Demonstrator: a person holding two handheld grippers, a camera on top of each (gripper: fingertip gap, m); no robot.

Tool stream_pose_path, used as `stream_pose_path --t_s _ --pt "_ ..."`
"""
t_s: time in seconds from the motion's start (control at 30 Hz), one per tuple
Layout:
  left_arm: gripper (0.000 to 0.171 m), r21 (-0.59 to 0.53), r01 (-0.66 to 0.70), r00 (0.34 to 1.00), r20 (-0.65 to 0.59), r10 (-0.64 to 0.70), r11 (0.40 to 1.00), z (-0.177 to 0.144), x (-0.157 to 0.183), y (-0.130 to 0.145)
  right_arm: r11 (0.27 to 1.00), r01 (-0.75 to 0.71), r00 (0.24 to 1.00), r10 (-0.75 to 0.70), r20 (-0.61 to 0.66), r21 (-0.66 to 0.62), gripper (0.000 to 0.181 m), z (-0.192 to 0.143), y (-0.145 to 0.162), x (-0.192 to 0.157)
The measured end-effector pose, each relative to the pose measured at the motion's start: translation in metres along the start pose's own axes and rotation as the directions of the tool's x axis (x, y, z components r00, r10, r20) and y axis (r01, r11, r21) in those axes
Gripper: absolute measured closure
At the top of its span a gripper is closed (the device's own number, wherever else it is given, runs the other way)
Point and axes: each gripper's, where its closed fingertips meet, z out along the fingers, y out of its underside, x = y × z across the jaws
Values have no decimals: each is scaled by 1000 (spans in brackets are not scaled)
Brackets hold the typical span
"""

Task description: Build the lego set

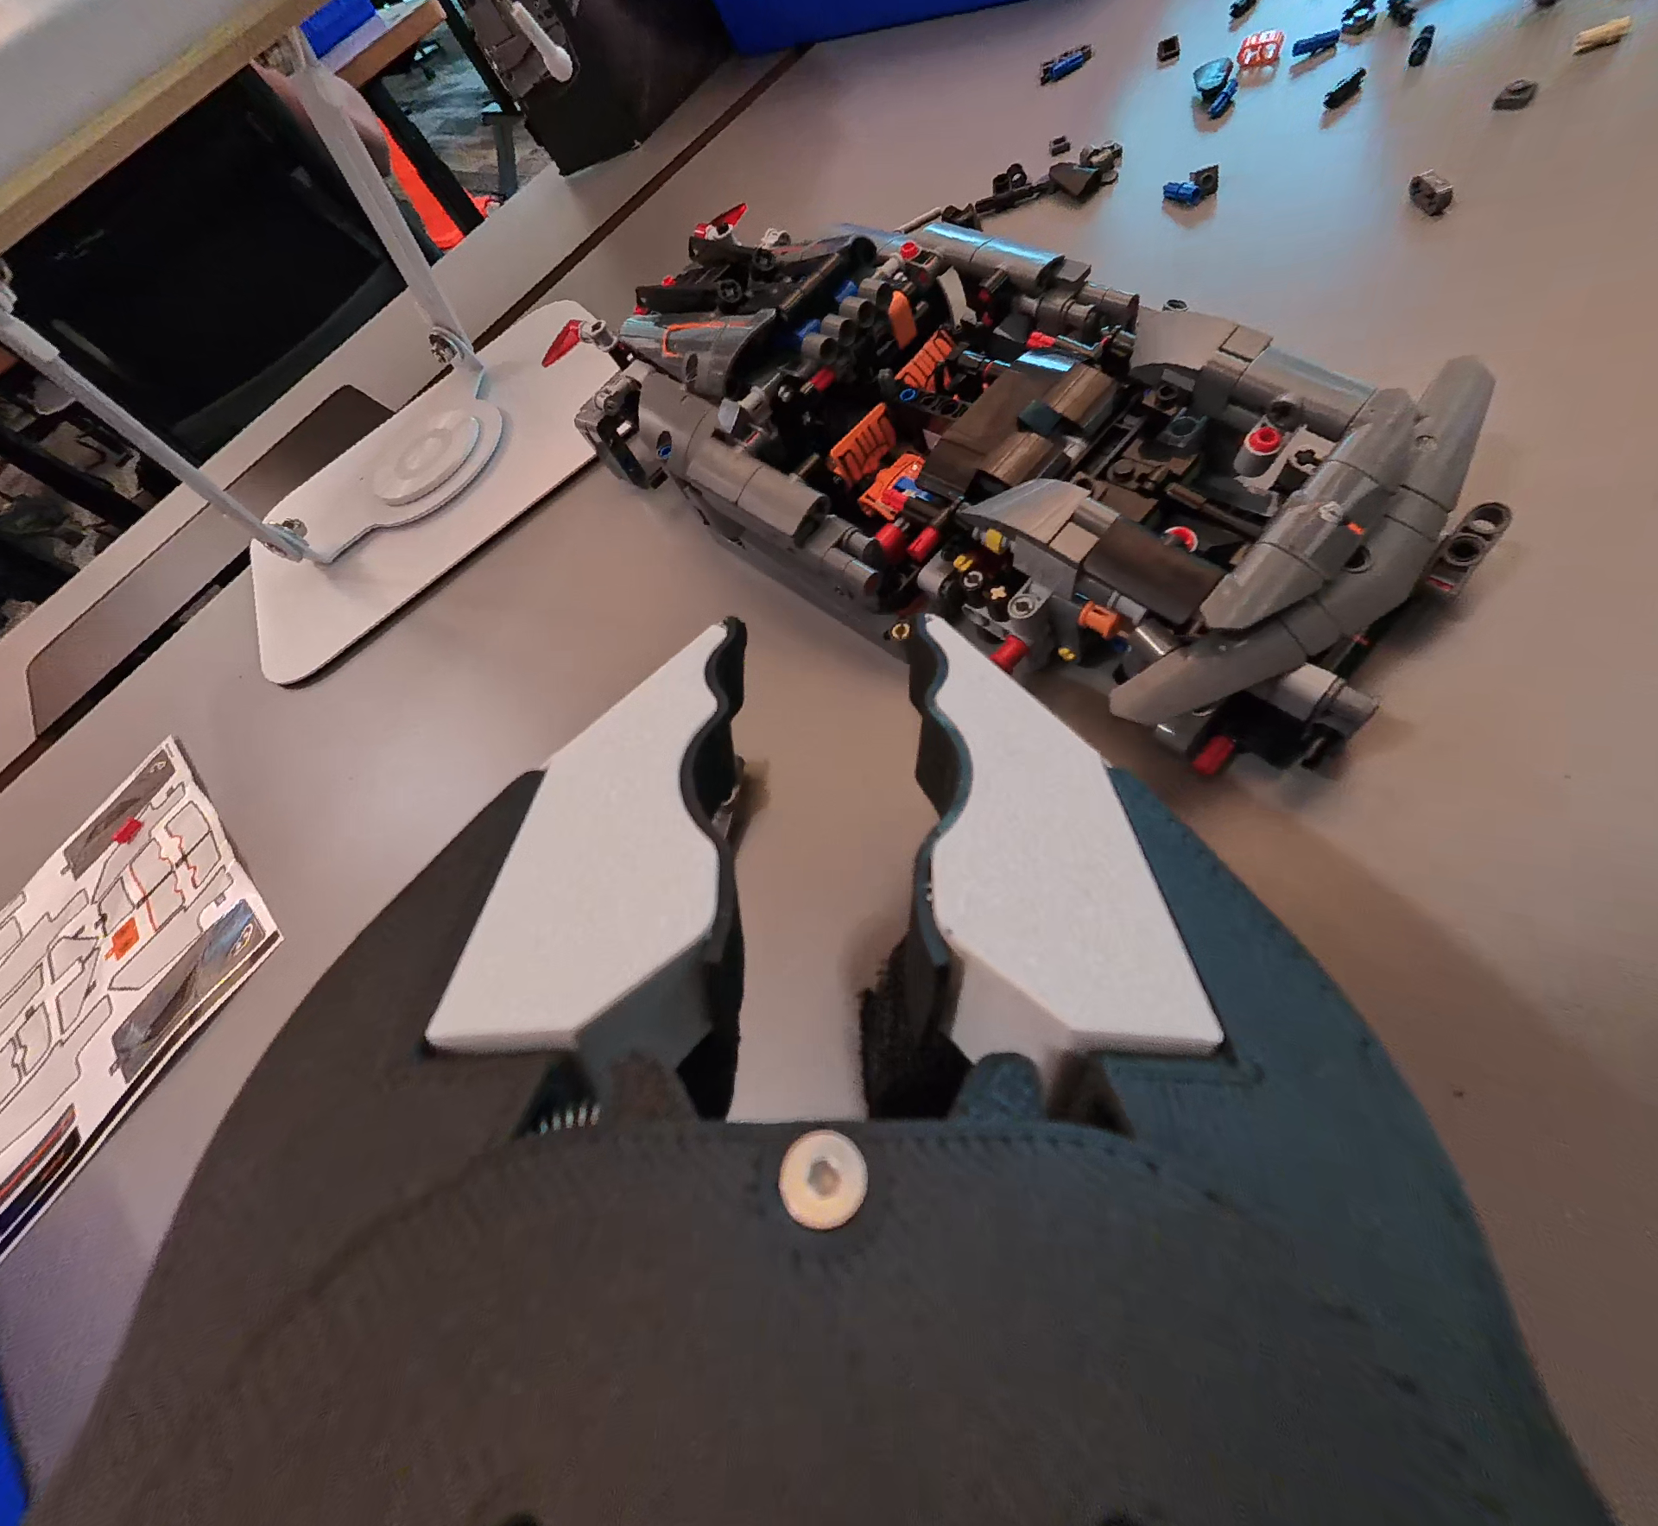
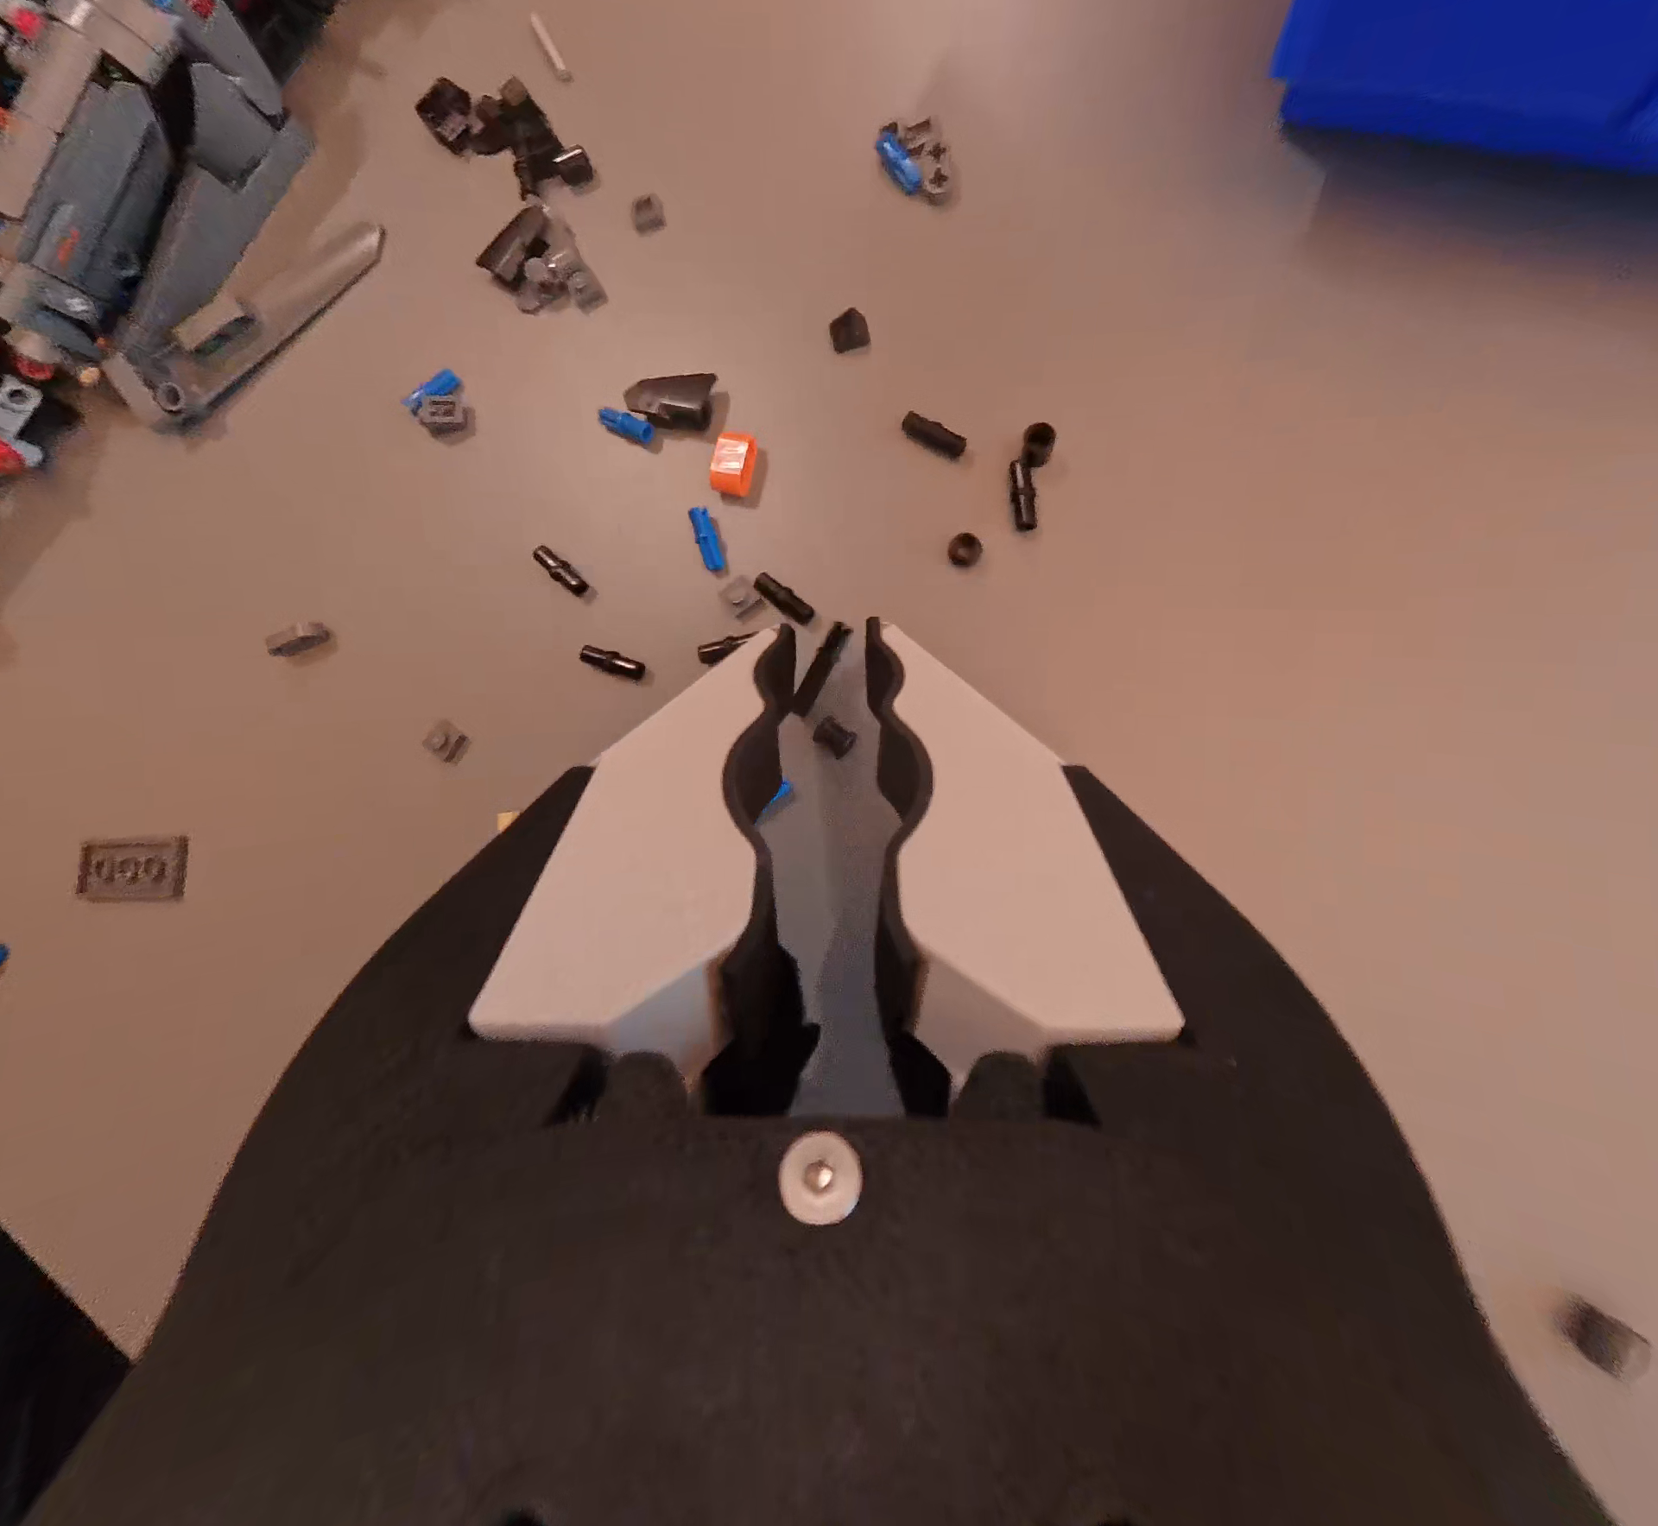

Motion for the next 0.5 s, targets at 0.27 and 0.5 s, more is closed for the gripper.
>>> stream_pose_path --t_s 0.27,0.5 --pt "136 -14 2 1000 5 -2 1000 1 0 3 998 -43 999 44 -4 41 164 -31 9 -6" --pt "137 -15 17 1000 -17 -17 1000 6 0 2 995 -24 1000 25 9 -99 161 -44 58 -41"
